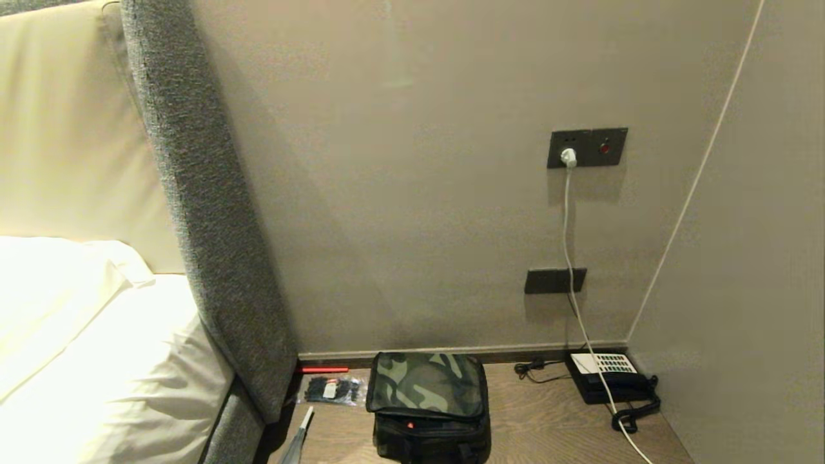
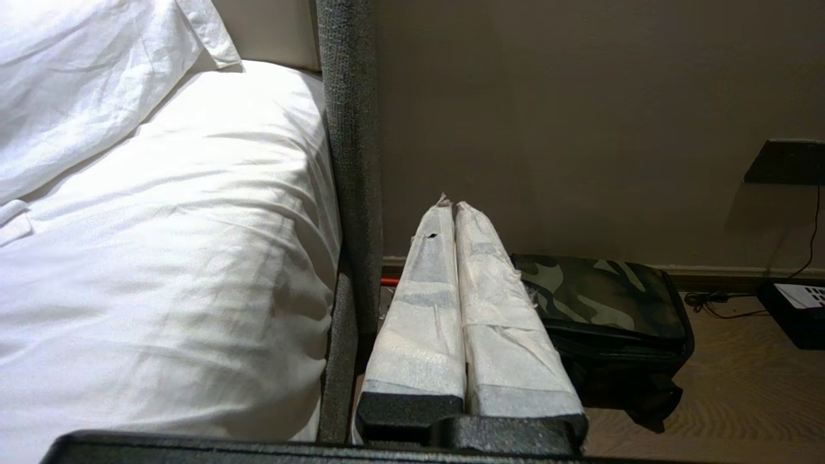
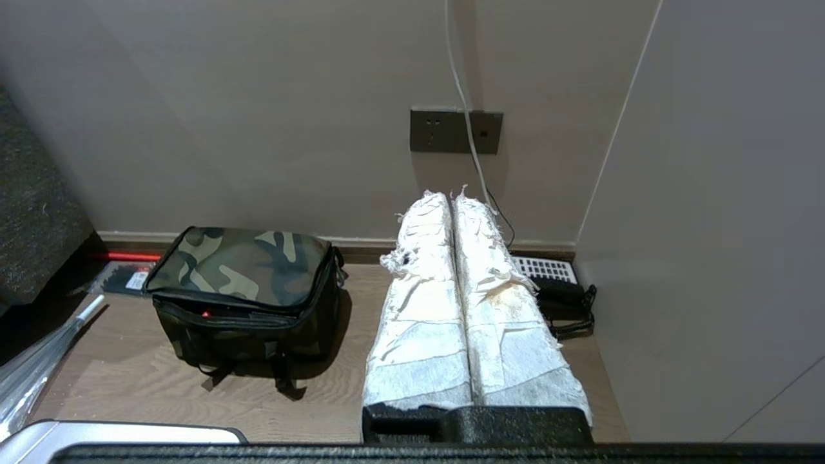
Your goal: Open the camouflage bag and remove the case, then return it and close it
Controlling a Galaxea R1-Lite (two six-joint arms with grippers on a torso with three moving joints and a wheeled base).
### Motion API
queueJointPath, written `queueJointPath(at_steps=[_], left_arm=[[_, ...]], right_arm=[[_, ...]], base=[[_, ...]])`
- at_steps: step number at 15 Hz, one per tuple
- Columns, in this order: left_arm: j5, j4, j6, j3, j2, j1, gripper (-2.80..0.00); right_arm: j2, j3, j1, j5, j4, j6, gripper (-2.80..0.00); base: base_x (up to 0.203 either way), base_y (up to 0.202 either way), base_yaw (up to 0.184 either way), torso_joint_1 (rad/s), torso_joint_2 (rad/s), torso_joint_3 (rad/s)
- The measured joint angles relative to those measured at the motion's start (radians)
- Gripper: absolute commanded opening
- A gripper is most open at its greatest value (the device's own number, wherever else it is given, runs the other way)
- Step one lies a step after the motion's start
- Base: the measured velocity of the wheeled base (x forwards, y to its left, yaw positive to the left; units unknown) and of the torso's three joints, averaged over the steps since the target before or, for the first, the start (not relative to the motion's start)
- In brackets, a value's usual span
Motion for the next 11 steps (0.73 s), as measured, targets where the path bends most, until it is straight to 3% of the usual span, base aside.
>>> queueJointPath(at_steps=[11], left_arm=[[0.001, -0.001, -0.001, 0.0, 0.0, 0.0, -2.8]], right_arm=[[0.0, 0.0, 0.0, -0.011, -0.002, 0.032, -2.8]], base=[[0.0, 0.0, 0.0, 0.0, 0.0, 0.0]])
